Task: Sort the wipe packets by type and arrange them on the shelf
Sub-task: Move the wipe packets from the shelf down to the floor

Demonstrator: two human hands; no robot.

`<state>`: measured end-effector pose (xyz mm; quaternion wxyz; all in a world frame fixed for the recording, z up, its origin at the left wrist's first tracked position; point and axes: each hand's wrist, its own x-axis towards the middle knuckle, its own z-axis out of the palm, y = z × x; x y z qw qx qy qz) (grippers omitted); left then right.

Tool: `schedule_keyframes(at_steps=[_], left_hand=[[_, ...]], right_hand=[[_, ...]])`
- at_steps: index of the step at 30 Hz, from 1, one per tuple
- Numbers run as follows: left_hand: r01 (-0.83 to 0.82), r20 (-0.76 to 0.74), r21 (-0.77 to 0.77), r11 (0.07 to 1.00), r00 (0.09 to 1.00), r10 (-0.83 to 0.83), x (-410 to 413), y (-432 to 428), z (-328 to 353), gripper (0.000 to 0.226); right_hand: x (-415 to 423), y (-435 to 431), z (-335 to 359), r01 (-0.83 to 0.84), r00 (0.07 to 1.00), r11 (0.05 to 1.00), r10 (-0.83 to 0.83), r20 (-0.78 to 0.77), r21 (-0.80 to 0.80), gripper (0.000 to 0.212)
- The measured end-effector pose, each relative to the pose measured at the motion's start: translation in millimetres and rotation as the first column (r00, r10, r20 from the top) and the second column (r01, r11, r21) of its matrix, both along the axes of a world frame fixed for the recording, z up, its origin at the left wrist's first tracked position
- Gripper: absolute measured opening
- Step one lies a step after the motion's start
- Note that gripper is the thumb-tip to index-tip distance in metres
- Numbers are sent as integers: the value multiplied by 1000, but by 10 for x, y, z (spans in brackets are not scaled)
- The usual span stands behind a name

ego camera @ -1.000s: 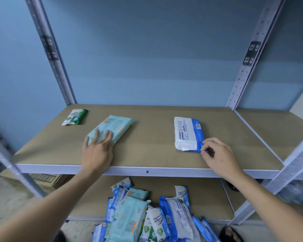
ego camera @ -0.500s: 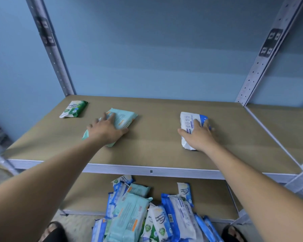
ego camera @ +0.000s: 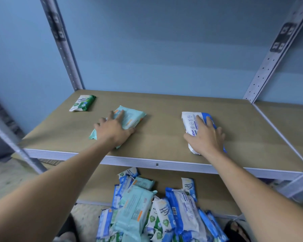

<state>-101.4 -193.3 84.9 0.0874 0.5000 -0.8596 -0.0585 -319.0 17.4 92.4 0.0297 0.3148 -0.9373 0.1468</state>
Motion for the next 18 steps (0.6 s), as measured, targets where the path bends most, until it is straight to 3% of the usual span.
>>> schedule_keyframes(at_steps=[8, 18], left_hand=[[106, -174, -76, 991, 978, -118, 402, 616, -24, 85], [278, -205, -230, 933, 923, -325, 1048, 1477, -425, 83]], right_hand=[[604, 547, -17, -183, 983, 977, 182, -16, -106, 82], [1359, 1208, -387, -361, 930, 917, 341, -135, -168, 86]])
